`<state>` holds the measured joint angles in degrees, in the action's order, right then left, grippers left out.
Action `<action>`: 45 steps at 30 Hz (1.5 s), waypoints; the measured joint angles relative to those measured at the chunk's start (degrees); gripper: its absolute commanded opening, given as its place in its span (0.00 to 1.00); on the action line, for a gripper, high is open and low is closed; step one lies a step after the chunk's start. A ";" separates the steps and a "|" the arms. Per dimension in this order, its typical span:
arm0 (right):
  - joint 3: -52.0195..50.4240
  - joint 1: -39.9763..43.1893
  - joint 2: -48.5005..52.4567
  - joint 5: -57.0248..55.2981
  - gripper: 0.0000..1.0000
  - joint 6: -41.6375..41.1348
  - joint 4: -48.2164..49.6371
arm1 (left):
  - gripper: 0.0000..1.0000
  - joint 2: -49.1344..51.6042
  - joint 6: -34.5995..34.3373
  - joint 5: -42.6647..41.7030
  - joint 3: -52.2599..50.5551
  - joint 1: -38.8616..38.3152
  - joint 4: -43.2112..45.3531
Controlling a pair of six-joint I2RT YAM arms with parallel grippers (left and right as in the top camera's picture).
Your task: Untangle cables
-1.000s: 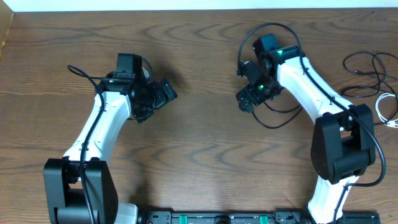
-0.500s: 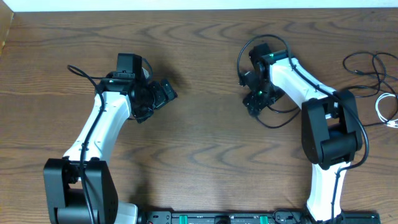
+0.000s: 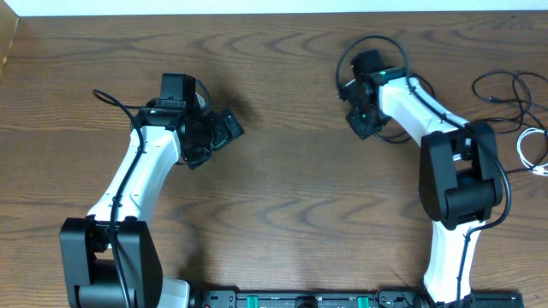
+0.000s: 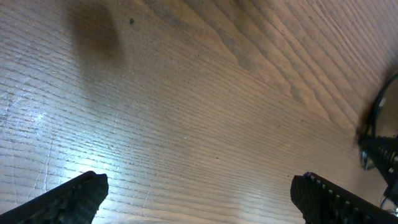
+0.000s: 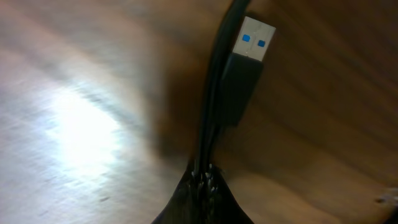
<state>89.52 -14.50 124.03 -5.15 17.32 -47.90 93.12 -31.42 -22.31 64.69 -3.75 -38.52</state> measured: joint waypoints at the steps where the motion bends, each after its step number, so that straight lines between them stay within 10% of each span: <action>1: 0.02 0.76 0.07 0.02 0.04 -0.85 0.46 | 1.00 0.00 0.00 0.00 0.00 0.00 0.00; 13: -0.50 12.39 0.09 0.61 0.17 -8.44 4.15 | 1.00 0.00 0.00 0.00 0.00 0.00 0.00; 20: -1.95 15.41 -0.44 5.20 0.71 -10.91 7.21 | 1.00 0.00 0.00 0.00 0.00 0.00 0.00; 22: -2.10 15.54 -0.44 6.38 0.99 -11.34 7.04 | 1.00 0.00 0.00 0.00 0.00 0.00 0.00; 45: -4.17 10.12 -9.75 8.39 0.99 -14.84 8.09 | 1.00 0.00 0.00 0.00 0.00 0.00 0.00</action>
<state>85.34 -4.38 114.28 3.25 2.48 -39.81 93.12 -31.42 -22.31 64.69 -3.75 -38.52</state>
